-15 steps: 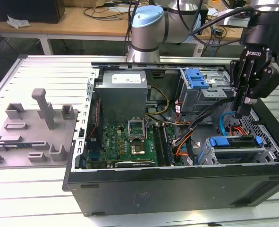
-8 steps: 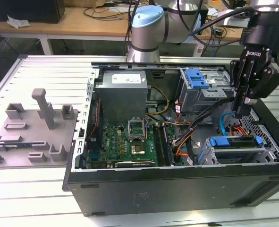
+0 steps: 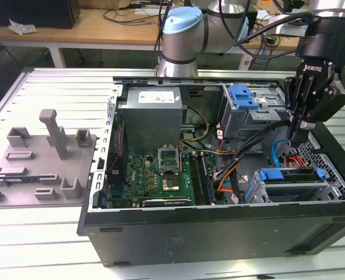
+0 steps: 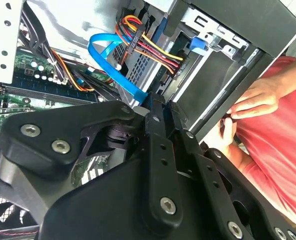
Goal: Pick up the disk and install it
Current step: 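Insert the second disk wire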
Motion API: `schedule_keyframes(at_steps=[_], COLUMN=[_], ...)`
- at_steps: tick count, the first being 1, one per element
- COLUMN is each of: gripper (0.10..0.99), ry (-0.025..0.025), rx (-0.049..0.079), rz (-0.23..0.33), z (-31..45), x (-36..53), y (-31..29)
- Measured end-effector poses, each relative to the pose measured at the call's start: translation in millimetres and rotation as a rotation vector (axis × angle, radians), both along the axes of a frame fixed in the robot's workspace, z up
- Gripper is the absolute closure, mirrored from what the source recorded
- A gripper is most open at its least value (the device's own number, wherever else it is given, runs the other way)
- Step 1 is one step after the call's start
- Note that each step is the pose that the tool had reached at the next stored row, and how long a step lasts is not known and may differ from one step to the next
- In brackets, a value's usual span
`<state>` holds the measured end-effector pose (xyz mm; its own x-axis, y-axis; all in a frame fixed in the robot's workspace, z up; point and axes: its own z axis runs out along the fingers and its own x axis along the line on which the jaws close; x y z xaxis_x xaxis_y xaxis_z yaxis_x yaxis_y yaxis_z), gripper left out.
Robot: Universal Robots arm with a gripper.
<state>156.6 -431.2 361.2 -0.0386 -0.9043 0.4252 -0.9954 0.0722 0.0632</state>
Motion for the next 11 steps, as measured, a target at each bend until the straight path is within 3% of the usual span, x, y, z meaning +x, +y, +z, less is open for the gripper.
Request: schedule_keyframes(at_steps=[6, 11], gripper=[0.875, 0.925], ry=[-0.0018, -0.0017], rx=[0.0, 0.0], rz=[-0.003, -0.003], z=[-2.6, -2.9], x=[0.0, 0.0], y=[-0.1, -0.4])
